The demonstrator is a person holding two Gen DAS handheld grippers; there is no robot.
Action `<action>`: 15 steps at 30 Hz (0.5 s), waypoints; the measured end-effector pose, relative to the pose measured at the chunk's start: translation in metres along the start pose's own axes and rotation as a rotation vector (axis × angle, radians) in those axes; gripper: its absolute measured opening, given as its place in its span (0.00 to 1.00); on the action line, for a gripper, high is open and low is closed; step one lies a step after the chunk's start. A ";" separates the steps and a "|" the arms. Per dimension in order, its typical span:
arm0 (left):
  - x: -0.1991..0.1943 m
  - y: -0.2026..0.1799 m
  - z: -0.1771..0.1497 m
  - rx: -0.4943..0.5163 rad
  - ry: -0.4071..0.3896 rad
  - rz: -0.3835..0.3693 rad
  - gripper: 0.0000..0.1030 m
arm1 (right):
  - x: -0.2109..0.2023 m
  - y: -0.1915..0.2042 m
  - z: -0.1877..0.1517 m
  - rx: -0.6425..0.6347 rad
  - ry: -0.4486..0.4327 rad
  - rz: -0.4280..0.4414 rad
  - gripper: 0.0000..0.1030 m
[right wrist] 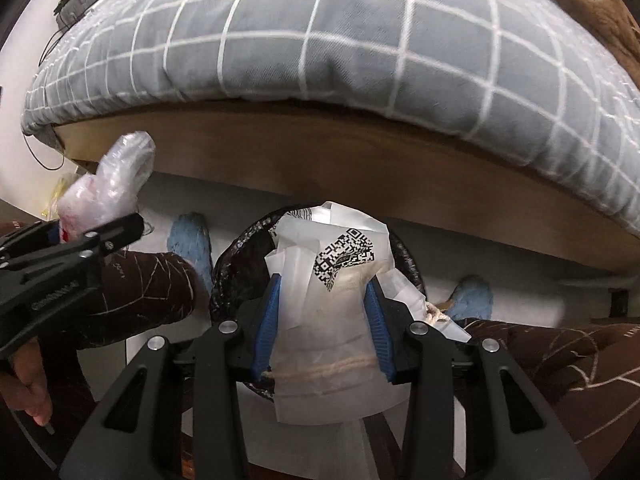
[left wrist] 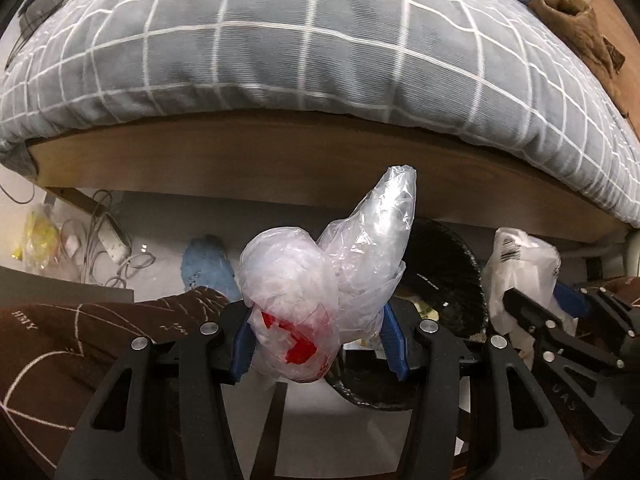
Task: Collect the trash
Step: 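Open the right gripper over the wastebasket while the left gripper releases the clear bag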
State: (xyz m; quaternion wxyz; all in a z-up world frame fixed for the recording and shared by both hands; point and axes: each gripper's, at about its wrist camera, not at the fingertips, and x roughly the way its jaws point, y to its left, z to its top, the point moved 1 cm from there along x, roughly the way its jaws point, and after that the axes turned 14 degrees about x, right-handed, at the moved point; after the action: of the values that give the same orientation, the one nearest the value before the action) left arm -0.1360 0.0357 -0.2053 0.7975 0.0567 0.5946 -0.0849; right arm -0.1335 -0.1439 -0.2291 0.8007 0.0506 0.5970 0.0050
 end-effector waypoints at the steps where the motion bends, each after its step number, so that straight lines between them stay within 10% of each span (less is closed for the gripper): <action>1: 0.000 0.002 -0.001 -0.003 0.002 0.005 0.50 | 0.003 0.002 0.000 -0.003 0.007 0.003 0.39; 15: 0.000 -0.002 0.002 -0.015 0.014 -0.018 0.49 | -0.003 -0.020 0.008 0.000 -0.031 -0.055 0.74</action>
State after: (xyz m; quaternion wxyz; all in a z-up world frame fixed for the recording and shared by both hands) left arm -0.1346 0.0331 -0.2045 0.7928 0.0459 0.6014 -0.0874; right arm -0.1282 -0.1649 -0.2259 0.8096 0.0342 0.5857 -0.0178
